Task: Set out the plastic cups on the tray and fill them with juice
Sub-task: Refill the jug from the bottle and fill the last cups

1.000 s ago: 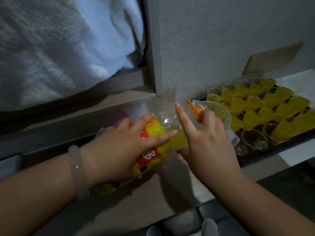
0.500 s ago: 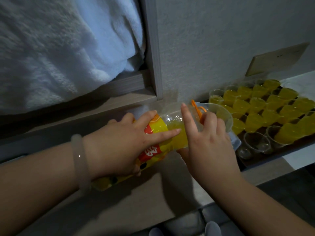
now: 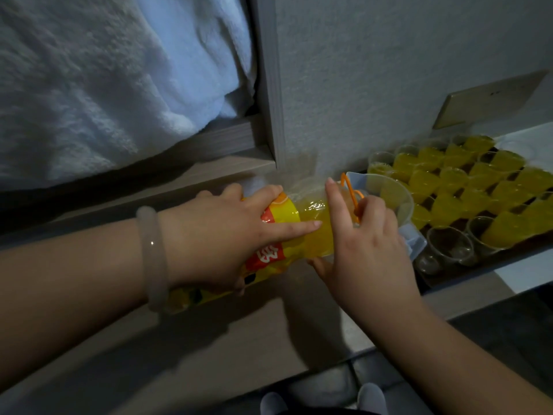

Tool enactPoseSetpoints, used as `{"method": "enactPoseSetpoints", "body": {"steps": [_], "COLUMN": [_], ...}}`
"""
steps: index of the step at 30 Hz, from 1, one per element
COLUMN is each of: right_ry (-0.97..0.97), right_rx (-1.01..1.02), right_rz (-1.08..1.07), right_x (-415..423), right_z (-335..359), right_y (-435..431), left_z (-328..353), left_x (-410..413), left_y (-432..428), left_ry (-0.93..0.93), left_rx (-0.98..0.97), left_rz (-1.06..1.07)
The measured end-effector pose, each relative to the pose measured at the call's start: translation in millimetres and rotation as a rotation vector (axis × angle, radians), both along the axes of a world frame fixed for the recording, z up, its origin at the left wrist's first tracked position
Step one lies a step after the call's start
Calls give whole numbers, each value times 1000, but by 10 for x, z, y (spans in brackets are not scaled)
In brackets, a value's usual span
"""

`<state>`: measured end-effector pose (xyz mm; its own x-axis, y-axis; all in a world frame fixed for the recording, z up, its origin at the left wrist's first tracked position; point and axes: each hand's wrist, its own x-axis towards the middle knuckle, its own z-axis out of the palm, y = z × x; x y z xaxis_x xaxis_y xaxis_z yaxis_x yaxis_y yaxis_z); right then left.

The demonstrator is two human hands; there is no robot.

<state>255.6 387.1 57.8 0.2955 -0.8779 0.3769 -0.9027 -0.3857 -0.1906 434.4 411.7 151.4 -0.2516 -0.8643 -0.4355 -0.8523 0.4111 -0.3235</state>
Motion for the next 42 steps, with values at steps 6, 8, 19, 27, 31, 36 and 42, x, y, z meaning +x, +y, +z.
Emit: {"method": "enactPoseSetpoints", "body": {"steps": [6,8,19,27,31,36,42], "right_ry": [-43,-53,-88,-47,-44,-62,-83], "right_rx": [11,10,20,51,50,36,25], "right_rz": [2,3,24,40,27,23,12], "right_x": [-6,-13,-58,-85,-68,-50,-63], "right_z": [13,16,7,43,46,18,15], "right_y": [6,8,10,13,2,-6,-4], "left_z": [52,73,125,118,135,162,202], "left_x": [-13,-28,-84,-121,-126,-133,-179], "left_y": [-40,-50,-47,-21,-32,-51,-79], "left_ry": [-32,-45,-64,-56,-63,-82,-108], "left_rx": [8,14,23,11,10,9,20], "left_rz": [-12,-20,-31,-43,-43,-47,-49]}}
